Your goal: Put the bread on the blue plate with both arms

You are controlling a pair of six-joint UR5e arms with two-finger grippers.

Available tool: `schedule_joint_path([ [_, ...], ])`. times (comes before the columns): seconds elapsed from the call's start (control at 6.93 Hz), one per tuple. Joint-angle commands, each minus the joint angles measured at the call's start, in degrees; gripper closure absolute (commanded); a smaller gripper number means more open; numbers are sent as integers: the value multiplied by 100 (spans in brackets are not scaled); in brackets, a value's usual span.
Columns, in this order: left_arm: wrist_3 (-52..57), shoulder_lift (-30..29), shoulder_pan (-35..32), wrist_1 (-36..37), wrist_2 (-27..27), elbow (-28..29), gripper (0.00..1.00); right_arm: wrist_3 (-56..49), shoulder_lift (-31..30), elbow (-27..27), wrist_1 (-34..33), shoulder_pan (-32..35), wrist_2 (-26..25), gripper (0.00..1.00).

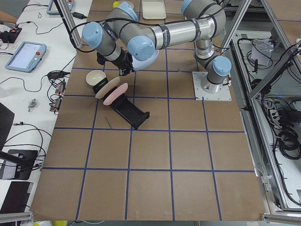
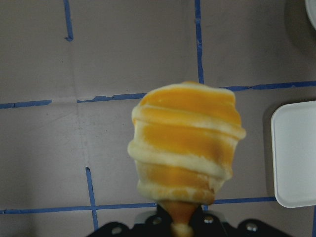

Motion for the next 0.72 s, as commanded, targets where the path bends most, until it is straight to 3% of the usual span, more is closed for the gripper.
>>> schedule_joint_path([
  [0.0, -815, 548, -1189, 955, -286, -1238, 96, -74, 102, -122, 178, 346, 8, 99],
  [0.29, -1494, 708, -2228, 2037, -523, -2084, 96, -425, 84, -87, 214, 391, -71, 99],
  [0.58, -1925, 586, -2600, 3362, -1049, -3076, 96, -523, -3, 210, 144, 391, -71, 99],
])
